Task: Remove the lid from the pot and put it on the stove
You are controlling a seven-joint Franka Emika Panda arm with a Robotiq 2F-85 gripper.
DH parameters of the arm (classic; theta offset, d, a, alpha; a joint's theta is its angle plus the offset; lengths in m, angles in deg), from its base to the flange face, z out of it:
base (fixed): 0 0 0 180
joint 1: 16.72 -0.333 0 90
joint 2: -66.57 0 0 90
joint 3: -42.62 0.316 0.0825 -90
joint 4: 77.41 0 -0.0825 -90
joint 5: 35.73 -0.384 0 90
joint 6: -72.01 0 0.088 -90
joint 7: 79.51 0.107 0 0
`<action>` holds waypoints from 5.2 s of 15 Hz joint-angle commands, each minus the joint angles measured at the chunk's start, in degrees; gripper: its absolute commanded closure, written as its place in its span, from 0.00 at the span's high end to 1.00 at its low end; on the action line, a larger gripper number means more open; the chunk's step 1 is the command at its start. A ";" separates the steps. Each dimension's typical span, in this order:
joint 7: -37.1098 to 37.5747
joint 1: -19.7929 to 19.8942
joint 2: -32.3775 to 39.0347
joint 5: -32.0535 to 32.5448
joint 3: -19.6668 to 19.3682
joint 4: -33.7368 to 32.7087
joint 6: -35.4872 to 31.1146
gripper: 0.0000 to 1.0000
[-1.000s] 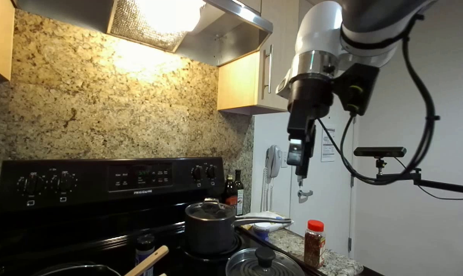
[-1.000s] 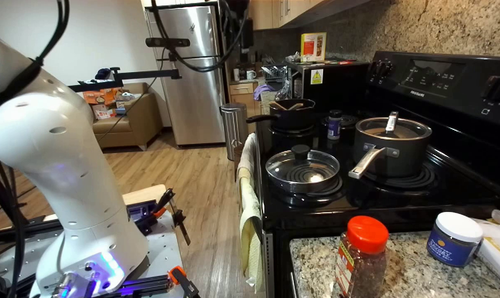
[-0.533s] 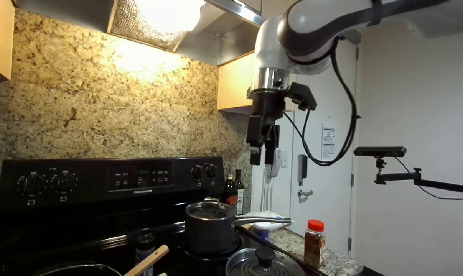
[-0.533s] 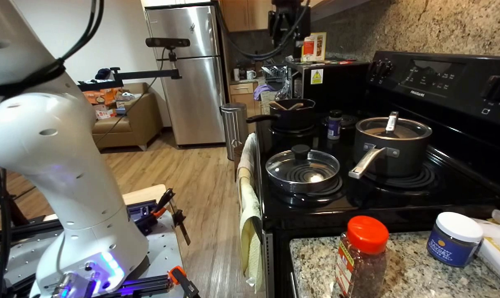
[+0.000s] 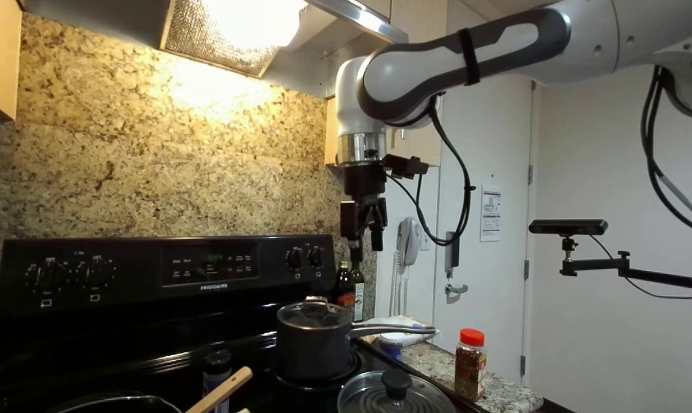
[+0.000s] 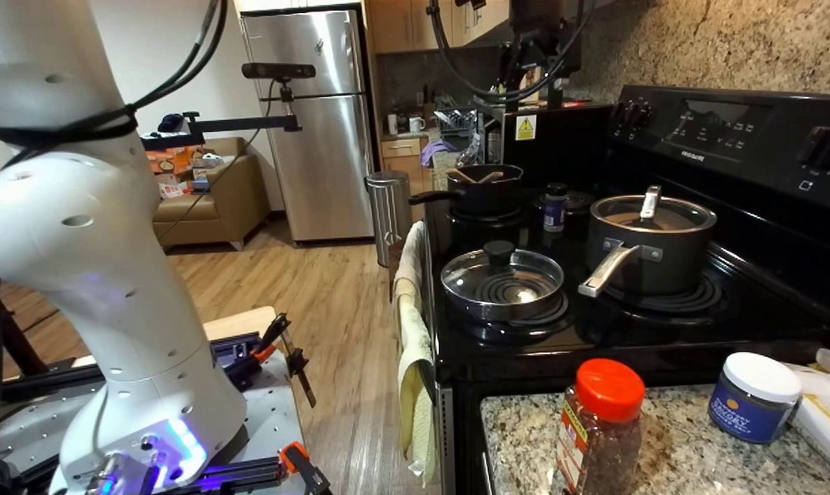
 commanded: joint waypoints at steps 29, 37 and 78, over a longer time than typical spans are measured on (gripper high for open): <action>-29.27 8.80 20.61 -9.25 -0.30 -11.92 -16.37 1.00; -30.09 9.36 23.16 -8.10 -0.57 -14.86 -19.51 1.00; -30.11 11.59 30.73 -8.25 0.08 -23.89 -15.52 0.53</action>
